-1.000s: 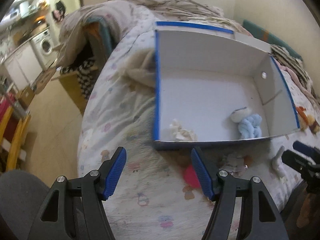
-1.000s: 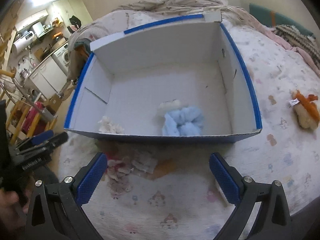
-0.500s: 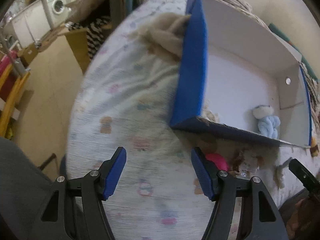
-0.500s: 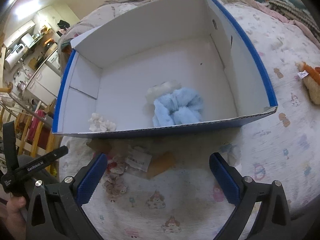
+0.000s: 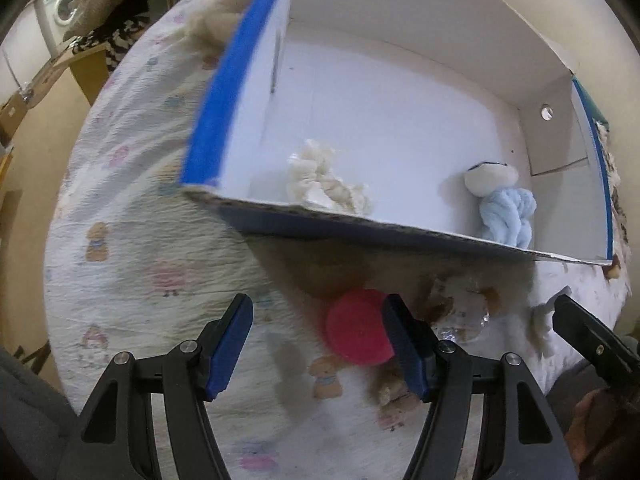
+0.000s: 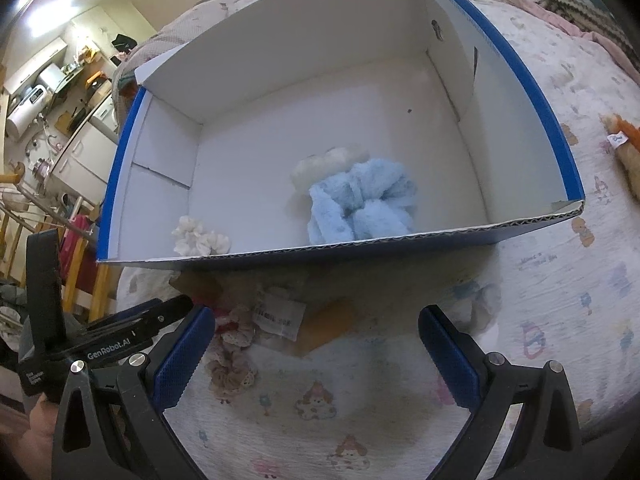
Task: Organize soft objects
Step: 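Grasp the pink rubber duck with the left tool while the right tool grasps the orange piece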
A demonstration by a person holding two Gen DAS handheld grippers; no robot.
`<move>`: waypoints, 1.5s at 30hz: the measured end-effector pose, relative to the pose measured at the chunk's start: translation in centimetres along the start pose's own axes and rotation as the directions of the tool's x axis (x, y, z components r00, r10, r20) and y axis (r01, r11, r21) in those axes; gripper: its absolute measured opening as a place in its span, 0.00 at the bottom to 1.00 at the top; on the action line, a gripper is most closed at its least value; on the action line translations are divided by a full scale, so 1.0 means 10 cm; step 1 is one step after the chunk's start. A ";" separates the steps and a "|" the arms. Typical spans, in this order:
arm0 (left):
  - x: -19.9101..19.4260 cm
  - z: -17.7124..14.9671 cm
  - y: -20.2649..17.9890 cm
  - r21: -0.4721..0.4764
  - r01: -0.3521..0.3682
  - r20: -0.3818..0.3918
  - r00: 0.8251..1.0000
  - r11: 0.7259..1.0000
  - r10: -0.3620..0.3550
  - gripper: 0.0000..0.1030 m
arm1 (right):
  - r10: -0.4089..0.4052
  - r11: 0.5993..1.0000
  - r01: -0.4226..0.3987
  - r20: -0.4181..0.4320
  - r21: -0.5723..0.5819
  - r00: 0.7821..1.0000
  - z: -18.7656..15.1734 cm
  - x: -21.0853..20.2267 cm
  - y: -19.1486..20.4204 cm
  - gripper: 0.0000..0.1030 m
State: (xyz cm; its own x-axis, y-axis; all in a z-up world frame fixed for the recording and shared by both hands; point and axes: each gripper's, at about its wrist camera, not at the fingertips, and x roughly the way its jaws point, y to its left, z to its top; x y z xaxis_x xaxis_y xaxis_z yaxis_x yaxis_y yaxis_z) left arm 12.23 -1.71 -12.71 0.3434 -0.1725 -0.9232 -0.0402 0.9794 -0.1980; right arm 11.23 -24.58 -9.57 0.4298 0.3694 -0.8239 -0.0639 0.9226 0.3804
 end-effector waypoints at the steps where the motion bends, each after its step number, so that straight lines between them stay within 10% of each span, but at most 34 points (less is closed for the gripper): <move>1: 0.00 0.00 -0.02 0.005 0.005 0.003 1.000 1.000 -0.005 0.63 | 0.000 1.000 0.000 -0.001 0.002 1.000 0.00 0.00 -0.01 1.00; 10: 0.07 0.04 -0.12 0.002 0.065 -0.019 0.998 0.998 -0.065 0.63 | 0.027 0.995 -0.024 -0.025 0.096 0.999 0.04 0.07 -0.23 1.00; 15: 0.12 0.05 -0.12 -0.022 0.099 -0.040 0.994 0.995 -0.100 0.63 | 0.143 0.977 -0.131 -0.067 0.166 0.987 0.11 0.21 -0.33 0.58; 24: 0.27 0.01 -0.31 0.003 0.159 -0.094 0.983 0.987 -0.158 0.64 | 0.088 0.976 -0.049 -0.177 0.211 0.980 0.04 0.49 -0.41 0.53; 27: 0.36 0.00 -0.41 0.017 0.175 -0.127 0.977 0.984 -0.172 0.42 | 0.104 0.974 -0.067 -0.165 0.216 0.981 0.06 0.49 -0.40 0.53; 37: 0.11 -0.02 -0.41 0.056 0.062 -0.030 0.998 0.996 -0.061 0.41 | 0.038 0.992 -0.015 -0.189 0.123 0.981 -0.01 0.58 -0.22 0.45; 40: 0.04 -0.06 -0.34 0.057 0.033 -0.007 0.999 0.998 -0.032 0.41 | 0.025 0.998 -0.014 -0.204 0.059 0.979 -0.02 0.62 -0.09 0.05; 45: 0.00 -0.09 -0.35 0.067 0.012 0.025 1.000 0.998 -0.014 0.41 | 0.009 1.000 -0.012 -0.127 -0.017 0.992 -0.03 0.45 0.07 0.05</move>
State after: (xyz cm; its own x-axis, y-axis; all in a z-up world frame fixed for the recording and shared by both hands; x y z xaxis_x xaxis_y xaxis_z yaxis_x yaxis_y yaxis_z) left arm 11.50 -5.20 -12.28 0.3671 -0.1837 -0.9119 0.0268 0.9820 -0.1870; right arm 12.86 -22.21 -13.06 0.3116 0.3891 -0.8669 -0.0846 0.9201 0.3825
